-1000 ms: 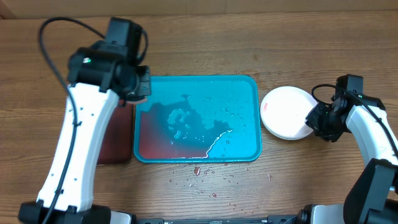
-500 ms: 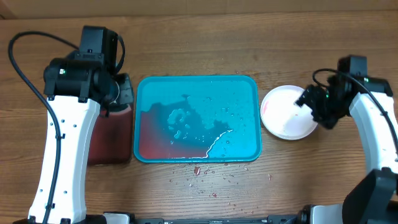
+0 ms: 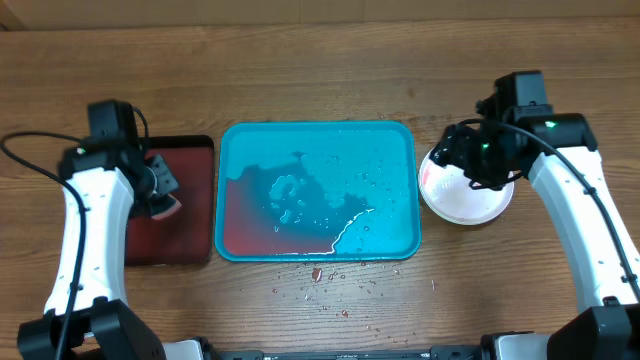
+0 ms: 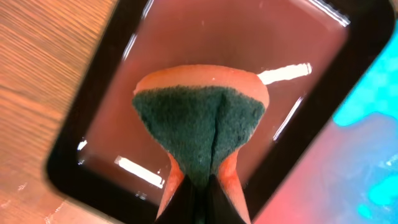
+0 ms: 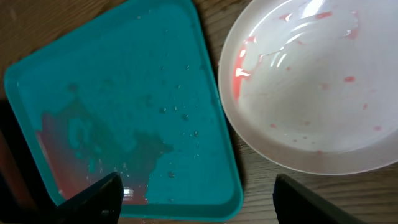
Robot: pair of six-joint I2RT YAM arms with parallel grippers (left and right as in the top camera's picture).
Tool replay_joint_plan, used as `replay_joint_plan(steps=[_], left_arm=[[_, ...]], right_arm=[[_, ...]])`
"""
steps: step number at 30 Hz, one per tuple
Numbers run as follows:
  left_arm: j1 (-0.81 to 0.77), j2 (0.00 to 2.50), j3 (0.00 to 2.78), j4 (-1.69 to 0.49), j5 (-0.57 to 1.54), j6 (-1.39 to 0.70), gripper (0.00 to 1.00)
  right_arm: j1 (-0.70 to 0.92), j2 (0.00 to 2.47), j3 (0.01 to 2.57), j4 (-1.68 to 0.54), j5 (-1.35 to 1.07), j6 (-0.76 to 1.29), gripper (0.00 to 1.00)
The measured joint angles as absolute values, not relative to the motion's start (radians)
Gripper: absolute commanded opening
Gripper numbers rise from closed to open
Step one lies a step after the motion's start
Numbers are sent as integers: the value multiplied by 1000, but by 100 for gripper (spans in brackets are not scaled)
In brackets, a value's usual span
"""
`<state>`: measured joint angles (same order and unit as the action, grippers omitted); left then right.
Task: Clean dirty plates on tray and stack at the side
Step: 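Move the sponge left onto the red mat and release it with left gripper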
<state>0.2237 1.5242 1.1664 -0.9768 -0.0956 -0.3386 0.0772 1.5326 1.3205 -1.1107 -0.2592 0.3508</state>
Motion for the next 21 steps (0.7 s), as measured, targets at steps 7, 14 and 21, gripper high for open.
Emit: replay_joint_plan(steps=[7, 14, 21], left_arm=[[223, 1525, 997, -873, -56, -342, 32], [223, 1525, 1009, -883, 3, -337, 52], [220, 1525, 1284, -1079, 294, -216, 59]], right_arm=[[139, 1533, 1320, -1108, -261, 347, 79], [145, 1533, 1320, -1112, -263, 346, 79], [145, 1530, 1322, -1138, -263, 343, 74]])
